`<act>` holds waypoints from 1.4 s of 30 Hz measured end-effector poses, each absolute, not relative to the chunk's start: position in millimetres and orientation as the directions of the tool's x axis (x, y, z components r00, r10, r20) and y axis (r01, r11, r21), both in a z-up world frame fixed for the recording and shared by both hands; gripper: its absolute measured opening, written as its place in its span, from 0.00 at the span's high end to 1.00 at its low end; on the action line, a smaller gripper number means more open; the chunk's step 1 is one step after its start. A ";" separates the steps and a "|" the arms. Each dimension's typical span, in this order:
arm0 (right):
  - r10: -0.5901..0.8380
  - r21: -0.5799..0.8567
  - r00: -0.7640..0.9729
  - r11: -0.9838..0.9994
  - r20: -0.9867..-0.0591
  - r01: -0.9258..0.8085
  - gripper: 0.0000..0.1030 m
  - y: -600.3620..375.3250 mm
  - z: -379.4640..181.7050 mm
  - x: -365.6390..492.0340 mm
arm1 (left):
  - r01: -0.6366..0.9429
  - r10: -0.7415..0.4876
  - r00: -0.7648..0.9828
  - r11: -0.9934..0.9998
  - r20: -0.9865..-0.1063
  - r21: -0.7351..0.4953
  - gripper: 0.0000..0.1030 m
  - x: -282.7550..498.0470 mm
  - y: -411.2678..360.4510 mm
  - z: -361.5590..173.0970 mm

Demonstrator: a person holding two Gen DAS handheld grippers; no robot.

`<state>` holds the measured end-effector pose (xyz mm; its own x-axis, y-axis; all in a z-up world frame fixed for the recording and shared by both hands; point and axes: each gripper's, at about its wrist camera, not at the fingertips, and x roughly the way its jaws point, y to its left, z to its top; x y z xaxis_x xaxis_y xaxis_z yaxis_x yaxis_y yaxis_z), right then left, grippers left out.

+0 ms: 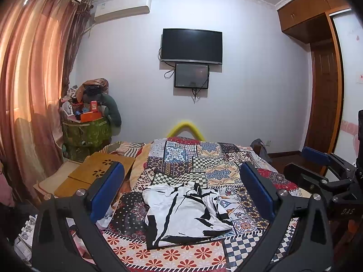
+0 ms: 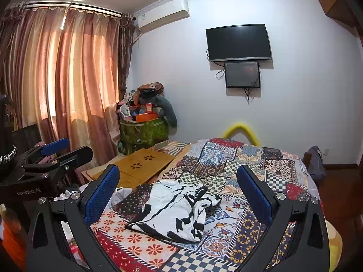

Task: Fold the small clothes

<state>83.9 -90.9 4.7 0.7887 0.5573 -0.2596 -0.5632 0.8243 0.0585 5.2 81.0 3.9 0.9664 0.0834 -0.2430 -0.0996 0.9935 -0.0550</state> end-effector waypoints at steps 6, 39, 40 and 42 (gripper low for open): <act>0.554 0.064 0.790 0.827 -0.264 -0.559 0.01 -91.1 4.5 84.0 | -0.098 0.082 0.965 0.994 -0.248 -0.054 0.00 6.0 81.1 2.2; 0.542 0.074 0.794 0.836 -0.275 -0.544 0.01 -91.8 4.4 84.9 | -0.067 0.048 0.964 0.996 -0.262 -0.064 0.00 13.6 67.1 -1.9; 0.543 0.075 0.794 0.835 -0.275 -0.545 0.01 -91.9 4.2 85.1 | -0.065 0.046 0.963 0.996 -0.266 -0.063 0.00 14.1 66.4 -2.4; 0.543 0.074 0.793 0.835 -0.275 -0.546 0.01 -92.3 4.2 85.1 | -0.066 0.047 0.961 0.996 -0.272 -0.063 0.00 14.9 66.4 -2.4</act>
